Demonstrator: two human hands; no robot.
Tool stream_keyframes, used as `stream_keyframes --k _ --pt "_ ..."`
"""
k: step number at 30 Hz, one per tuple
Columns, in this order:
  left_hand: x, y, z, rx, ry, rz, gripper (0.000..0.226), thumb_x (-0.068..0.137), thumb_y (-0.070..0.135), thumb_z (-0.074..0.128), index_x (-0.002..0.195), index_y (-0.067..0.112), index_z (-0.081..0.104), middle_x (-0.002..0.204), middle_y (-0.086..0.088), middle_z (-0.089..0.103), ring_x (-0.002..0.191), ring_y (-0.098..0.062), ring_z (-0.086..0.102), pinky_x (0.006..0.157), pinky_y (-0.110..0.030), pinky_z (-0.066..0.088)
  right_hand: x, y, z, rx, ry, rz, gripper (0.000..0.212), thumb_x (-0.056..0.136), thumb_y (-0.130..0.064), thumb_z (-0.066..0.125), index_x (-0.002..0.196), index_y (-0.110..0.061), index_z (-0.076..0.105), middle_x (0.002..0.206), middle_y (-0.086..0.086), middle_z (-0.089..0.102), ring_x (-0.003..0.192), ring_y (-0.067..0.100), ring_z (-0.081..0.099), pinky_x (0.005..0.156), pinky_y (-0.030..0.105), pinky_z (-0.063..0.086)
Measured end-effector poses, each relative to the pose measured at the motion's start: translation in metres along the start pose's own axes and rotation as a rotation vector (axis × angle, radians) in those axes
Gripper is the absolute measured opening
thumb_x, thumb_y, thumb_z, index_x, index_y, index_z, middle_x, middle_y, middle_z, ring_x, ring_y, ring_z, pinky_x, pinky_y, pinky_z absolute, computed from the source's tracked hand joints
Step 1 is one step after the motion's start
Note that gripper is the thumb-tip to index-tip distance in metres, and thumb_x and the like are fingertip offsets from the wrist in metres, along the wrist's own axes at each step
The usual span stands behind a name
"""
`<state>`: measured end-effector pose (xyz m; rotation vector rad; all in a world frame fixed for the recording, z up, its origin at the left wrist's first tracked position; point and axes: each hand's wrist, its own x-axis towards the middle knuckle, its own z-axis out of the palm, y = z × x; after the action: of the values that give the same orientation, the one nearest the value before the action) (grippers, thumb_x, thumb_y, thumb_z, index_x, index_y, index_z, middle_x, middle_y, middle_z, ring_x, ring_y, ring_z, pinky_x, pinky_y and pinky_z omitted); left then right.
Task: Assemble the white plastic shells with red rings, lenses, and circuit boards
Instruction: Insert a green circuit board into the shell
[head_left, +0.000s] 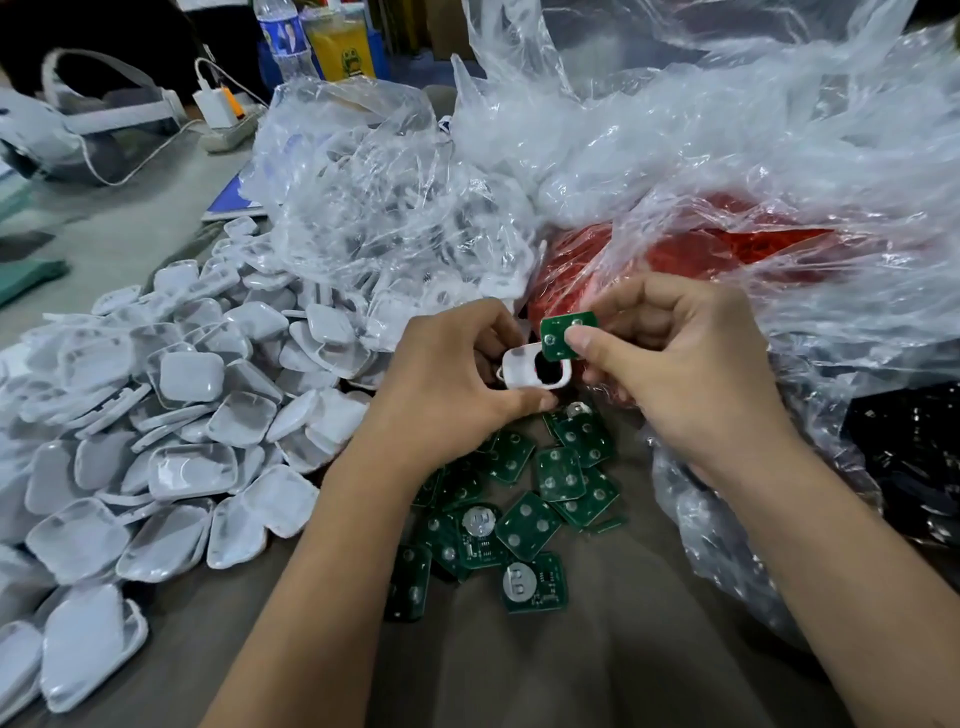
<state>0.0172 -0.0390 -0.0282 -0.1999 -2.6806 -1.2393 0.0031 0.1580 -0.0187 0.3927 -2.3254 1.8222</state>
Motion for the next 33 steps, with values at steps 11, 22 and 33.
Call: stream_keyframes --k 11,22,33 --pt "-0.004 0.017 0.017 0.046 0.201 0.054 0.029 0.064 0.041 0.084 0.083 0.029 0.066 0.064 0.012 0.065 0.058 -0.007 0.067 0.056 -0.041 0.057 -0.003 0.003 0.009 -0.052 0.113 -0.021 0.012 0.081 -0.017 0.09 0.082 -0.023 0.08 0.07 -0.007 0.076 0.053 0.01 0.071 0.051 0.019 0.054" --pt "-0.004 0.021 0.018 0.141 0.225 0.125 0.032 0.065 0.037 0.089 0.084 0.026 0.067 0.067 0.012 0.066 0.059 -0.006 0.064 0.059 -0.037 0.056 -0.003 0.001 0.01 -0.188 0.133 -0.038 0.01 0.08 -0.02 0.09 0.078 -0.022 0.08 0.068 -0.011 0.074 0.063 0.006 0.072 0.06 0.026 0.061" --pt "-0.005 0.022 0.018 0.125 0.253 0.147 0.027 0.064 0.04 0.08 0.083 0.025 0.068 0.065 0.012 0.064 0.059 -0.006 0.062 0.059 -0.037 0.055 -0.007 -0.001 0.016 -0.354 0.185 -0.126 0.011 0.084 -0.025 0.087 0.08 -0.022 0.077 0.065 -0.016 0.067 0.063 0.004 0.066 0.054 0.012 0.049"
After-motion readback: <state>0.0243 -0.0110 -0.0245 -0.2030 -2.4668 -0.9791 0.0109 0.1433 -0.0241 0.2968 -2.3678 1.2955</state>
